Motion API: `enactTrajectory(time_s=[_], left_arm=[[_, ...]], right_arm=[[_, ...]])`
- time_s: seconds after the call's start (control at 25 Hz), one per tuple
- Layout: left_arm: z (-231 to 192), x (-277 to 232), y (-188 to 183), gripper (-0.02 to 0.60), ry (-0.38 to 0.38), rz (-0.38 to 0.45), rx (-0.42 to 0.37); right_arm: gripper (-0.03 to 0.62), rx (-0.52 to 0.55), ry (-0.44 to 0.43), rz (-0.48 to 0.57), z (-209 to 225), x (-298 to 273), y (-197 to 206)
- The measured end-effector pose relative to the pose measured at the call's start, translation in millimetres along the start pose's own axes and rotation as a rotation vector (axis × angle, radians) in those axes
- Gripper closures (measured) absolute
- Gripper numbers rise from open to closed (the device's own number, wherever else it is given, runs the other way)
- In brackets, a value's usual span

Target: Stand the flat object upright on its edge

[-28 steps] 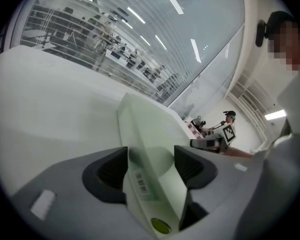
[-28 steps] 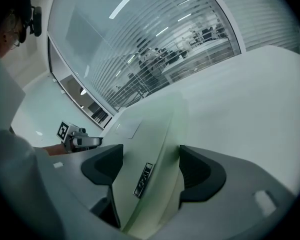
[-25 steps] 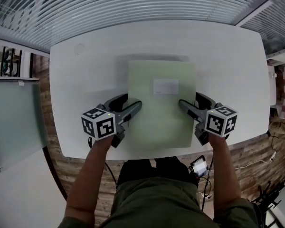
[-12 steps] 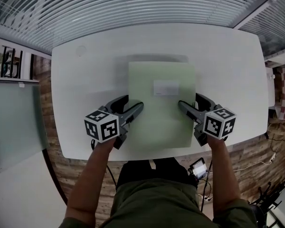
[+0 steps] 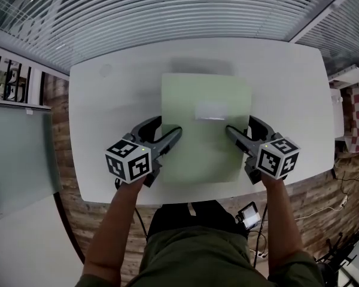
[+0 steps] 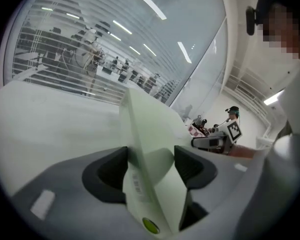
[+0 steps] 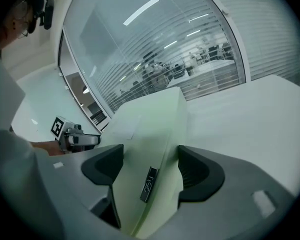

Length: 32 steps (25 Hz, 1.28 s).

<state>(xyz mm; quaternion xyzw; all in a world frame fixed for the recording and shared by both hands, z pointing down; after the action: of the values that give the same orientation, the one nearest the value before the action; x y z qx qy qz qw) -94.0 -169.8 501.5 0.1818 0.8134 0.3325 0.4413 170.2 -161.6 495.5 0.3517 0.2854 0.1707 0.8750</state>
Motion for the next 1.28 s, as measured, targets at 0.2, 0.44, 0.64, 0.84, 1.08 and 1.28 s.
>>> enactTrajectory(time_s=[0.2, 0.44, 0.64, 0.84, 1.08, 1.28], left_arm=[[5, 5, -18, 0.311, -0.009, 0.046, -0.042], [11, 11, -34, 0.311, -0.016, 0.083, -0.087], [16, 17, -49, 0.311, -0.034, 0.136, -0.134], [23, 21, -61, 0.311, -0.047, 0.17, -0.161], [28, 25, -78, 0.311, -0.061, 0.214, -0.189], [29, 30, -94, 0.311, -0.075, 0.256, -0.222]], right_arm=[[0.26, 0.078, 0.017, 0.056, -11, 5, -19], [0.26, 0.138, 0.026, 0.102, -18, 9, -39], [0.26, 0.208, 0.033, 0.132, -27, 12, -52], [0.26, 0.259, 0.041, 0.153, -31, 16, -65], [0.26, 0.338, 0.053, 0.191, -39, 20, -88], [0.26, 0.389, 0.061, 0.217, -45, 18, -103]])
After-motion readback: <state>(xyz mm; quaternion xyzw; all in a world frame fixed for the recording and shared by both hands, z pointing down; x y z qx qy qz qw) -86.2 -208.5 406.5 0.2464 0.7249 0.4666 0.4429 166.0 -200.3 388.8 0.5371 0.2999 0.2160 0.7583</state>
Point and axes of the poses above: the fingertips, and each gripper's own axes: x backward along the fingers, z to its right, y out of its underside, the point moved 6 cm from there along x, backward along the fingers, and after that the axes turned 14 degrees about -y, right-handed, at the moved point
